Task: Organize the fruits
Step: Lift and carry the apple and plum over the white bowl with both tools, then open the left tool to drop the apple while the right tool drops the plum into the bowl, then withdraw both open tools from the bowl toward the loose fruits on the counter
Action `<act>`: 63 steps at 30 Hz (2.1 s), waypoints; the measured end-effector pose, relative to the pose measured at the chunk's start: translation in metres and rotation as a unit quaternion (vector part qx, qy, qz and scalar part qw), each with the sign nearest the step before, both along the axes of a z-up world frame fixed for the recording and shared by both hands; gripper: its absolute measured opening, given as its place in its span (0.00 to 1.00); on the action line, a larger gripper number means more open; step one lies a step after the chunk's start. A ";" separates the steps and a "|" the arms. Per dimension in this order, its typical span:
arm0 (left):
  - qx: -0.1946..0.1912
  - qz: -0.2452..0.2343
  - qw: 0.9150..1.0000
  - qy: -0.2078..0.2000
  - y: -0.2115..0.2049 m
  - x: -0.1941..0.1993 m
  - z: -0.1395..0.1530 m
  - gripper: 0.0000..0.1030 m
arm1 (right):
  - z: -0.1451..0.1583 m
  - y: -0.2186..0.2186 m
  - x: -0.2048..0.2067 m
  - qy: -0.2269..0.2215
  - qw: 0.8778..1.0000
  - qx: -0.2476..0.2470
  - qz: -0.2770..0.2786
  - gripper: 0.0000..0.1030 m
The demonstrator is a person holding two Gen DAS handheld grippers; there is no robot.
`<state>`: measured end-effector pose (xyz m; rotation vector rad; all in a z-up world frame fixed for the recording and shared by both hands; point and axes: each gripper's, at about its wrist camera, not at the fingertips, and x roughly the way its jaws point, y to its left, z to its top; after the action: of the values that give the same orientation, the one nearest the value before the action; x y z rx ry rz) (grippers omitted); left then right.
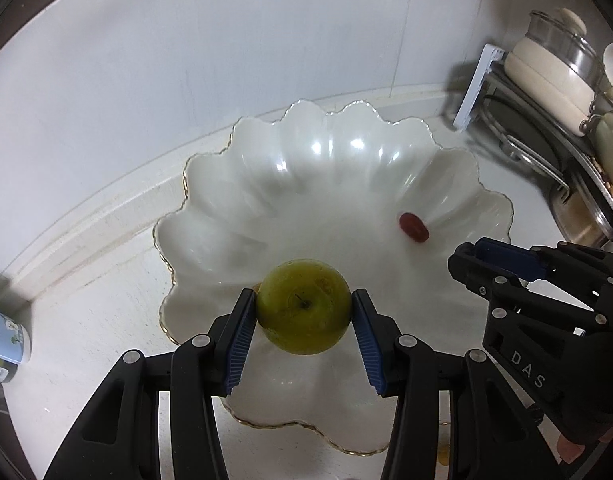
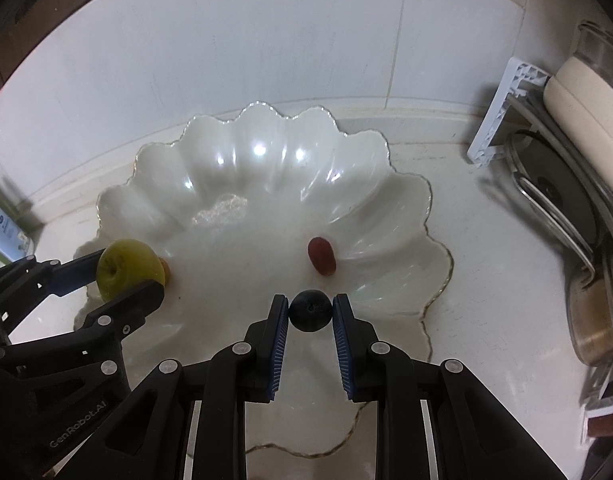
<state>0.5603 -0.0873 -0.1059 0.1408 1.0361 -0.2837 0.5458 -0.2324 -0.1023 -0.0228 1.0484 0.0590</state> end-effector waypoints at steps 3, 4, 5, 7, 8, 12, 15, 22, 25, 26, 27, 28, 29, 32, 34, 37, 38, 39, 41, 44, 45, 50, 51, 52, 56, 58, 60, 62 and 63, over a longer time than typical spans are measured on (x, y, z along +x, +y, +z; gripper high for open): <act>0.003 0.002 1.000 0.010 0.000 0.003 -0.004 0.46 | -0.004 0.002 0.002 0.010 1.000 -0.002 0.004 0.24; 0.006 0.002 1.000 0.014 0.000 0.004 -0.005 0.46 | -0.005 0.002 0.002 0.012 1.000 -0.004 0.005 0.24; 0.007 0.001 1.000 0.017 -0.001 0.005 -0.007 0.46 | -0.005 0.003 0.002 0.013 1.000 -0.006 0.005 0.24; 0.005 -0.002 1.000 0.021 -0.001 0.005 -0.007 0.46 | -0.005 0.004 0.002 0.012 1.000 -0.003 0.007 0.24; 0.005 -0.002 1.000 0.023 -0.001 0.006 -0.008 0.46 | -0.005 0.003 0.002 0.013 1.000 -0.002 0.007 0.24; 0.006 -0.001 1.000 0.026 0.001 0.006 -0.008 0.50 | -0.004 0.002 0.002 0.014 1.000 -0.001 -0.001 0.31; 0.014 0.002 1.000 0.005 0.002 0.003 -0.001 0.59 | -0.003 0.001 0.000 0.011 1.000 -0.003 -0.007 0.41; 0.035 0.016 0.999 -0.029 0.010 -0.003 0.018 0.59 | 0.004 0.000 -0.008 0.003 1.000 -0.004 -0.018 0.41; 0.033 0.023 0.999 -0.035 0.015 -0.007 0.024 0.59 | 0.010 0.001 -0.013 -0.007 1.000 -0.010 -0.020 0.41; 0.032 0.024 0.998 -0.038 0.017 -0.008 0.026 0.59 | 0.012 0.001 -0.014 -0.010 1.000 -0.012 -0.021 0.41; 0.032 0.025 0.998 -0.040 0.018 -0.009 0.027 0.59 | 0.015 0.002 -0.017 -0.016 1.000 -0.015 -0.021 0.41; 0.031 0.026 0.998 -0.044 0.020 -0.012 0.029 0.59 | 0.017 0.002 -0.019 -0.020 0.999 -0.017 -0.022 0.41; 0.030 0.027 0.998 -0.047 0.021 -0.014 0.030 0.59 | 0.020 0.002 -0.021 -0.024 0.999 -0.019 -0.024 0.41; 0.021 0.026 0.998 -0.053 0.025 -0.021 0.036 0.59 | 0.030 0.004 -0.030 -0.043 0.998 -0.025 -0.030 0.41; 0.017 0.025 0.998 -0.060 0.028 -0.027 0.042 0.59 | 0.038 0.005 -0.037 -0.055 0.998 -0.028 -0.033 0.41; 0.016 0.023 0.996 -0.079 0.030 -0.037 0.052 0.59 | 0.048 0.006 -0.048 -0.068 0.997 -0.023 -0.035 0.41; 0.015 0.021 0.996 -0.084 0.031 -0.041 0.055 0.59 | 0.052 0.006 -0.051 -0.072 0.996 -0.022 -0.037 0.41; 0.012 0.019 0.996 -0.089 0.033 -0.045 0.060 0.59 | 0.057 0.006 -0.057 -0.081 0.996 -0.021 -0.040 0.41; 0.007 0.015 0.995 -0.098 0.036 -0.053 0.066 0.59 | 0.064 0.006 -0.064 -0.091 0.995 -0.019 -0.042 0.41; 0.005 0.011 0.993 -0.115 0.038 -0.065 0.078 0.59 | 0.075 0.008 -0.077 -0.107 0.993 -0.018 -0.043 0.41; 0.003 0.010 0.993 -0.120 0.040 -0.070 0.082 0.60 | 0.079 0.009 -0.082 -0.112 0.993 -0.016 -0.043 0.41; -0.009 0.004 0.989 -0.145 0.046 -0.089 0.103 0.63 | 0.096 0.012 -0.105 -0.137 0.989 -0.006 -0.046 0.41; -0.008 0.004 0.988 -0.152 0.047 -0.092 0.105 0.63 | 0.099 0.013 -0.110 -0.142 0.989 -0.005 -0.048 0.41; -0.007 0.004 0.987 -0.158 0.048 -0.096 0.109 0.63 | 0.101 0.013 -0.113 -0.145 0.988 -0.004 -0.049 0.41; -0.015 -0.001 0.985 -0.174 0.052 -0.110 0.119 0.63 | 0.111 0.017 -0.129 -0.161 0.985 -0.009 -0.055 0.41; -0.021 -0.007 0.983 -0.181 0.053 -0.118 0.123 0.64 | 0.116 0.018 -0.138 -0.168 0.984 -0.008 -0.056 0.41; -0.025 -0.011 0.983 -0.183 0.054 -0.124 0.127 0.66 | 0.119 0.019 -0.145 -0.171 0.984 -0.004 -0.055 0.41; -0.030 -0.016 0.982 -0.187 0.055 -0.131 0.130 0.66 | 0.122 0.021 -0.153 -0.176 0.983 -0.001 -0.056 0.41; -0.030 -0.016 0.981 -0.188 0.055 -0.134 0.130 0.66 | 0.123 0.022 -0.156 -0.177 0.983 -0.001 -0.056 0.41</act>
<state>0.4259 -0.0319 0.0244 0.1504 0.6492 -0.3036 0.3896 -0.2108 0.0207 0.0229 0.6915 -0.0472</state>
